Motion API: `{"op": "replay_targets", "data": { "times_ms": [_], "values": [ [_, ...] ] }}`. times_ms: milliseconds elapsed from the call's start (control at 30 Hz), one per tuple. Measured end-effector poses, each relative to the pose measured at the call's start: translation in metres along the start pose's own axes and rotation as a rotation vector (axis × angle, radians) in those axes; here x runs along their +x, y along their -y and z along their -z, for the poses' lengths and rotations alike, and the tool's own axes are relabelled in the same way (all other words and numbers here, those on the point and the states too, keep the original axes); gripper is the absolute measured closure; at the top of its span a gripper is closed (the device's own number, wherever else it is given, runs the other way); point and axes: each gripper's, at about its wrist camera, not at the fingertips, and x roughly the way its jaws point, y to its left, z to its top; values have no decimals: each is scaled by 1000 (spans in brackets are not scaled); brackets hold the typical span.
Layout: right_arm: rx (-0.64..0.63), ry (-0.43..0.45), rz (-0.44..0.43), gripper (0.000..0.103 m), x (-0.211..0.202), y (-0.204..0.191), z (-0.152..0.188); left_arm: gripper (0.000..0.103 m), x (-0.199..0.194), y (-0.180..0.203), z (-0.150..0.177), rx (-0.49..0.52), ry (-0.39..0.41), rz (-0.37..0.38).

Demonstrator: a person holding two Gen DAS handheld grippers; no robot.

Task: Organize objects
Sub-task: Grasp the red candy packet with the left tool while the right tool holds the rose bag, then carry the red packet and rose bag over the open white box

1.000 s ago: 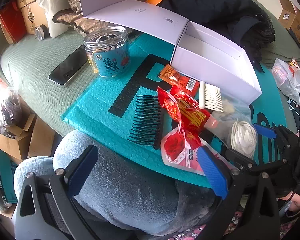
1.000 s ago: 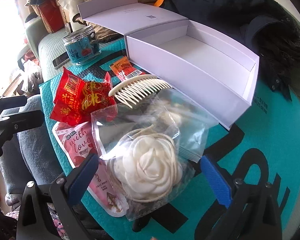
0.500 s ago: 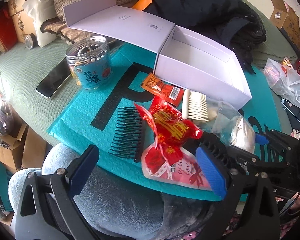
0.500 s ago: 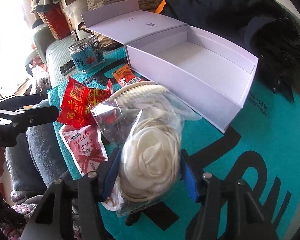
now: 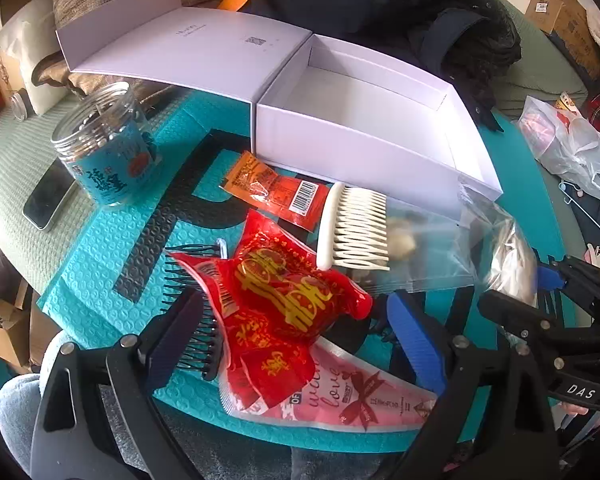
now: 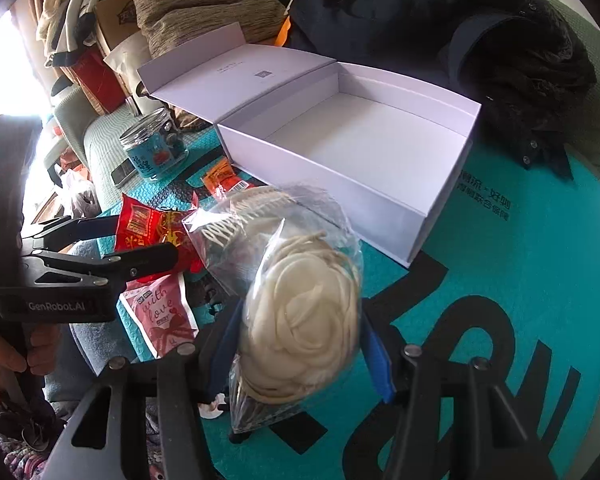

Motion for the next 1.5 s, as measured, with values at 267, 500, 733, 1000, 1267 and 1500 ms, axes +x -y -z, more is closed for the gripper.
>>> {"op": "replay_targets", "data": {
  "times_ms": [267, 500, 733, 1000, 1267, 1500],
  "values": [
    [18, -8, 9, 46, 6, 6, -1, 11, 32, -7, -10, -88, -62, -1],
    [30, -11, 12, 46, 9, 10, -3, 32, 32, -15, -15, -144, -19, -8],
    [33, -10, 10, 46, 10, 9, -4, 51, 32, -10, -17, -114, -23, -18],
    [30, -2, 3, 46, 9, 4, -2, 69, 27, -9, -19, -102, -30, -12],
    [22, -1, -1, 46, 7, 1, 1, 47, 42, -11, -24, -110, -127, 11],
    [13, 5, -1, 46, 6, -2, 1, 68, 38, -6, -30, -99, -93, 41]
  ]
}}
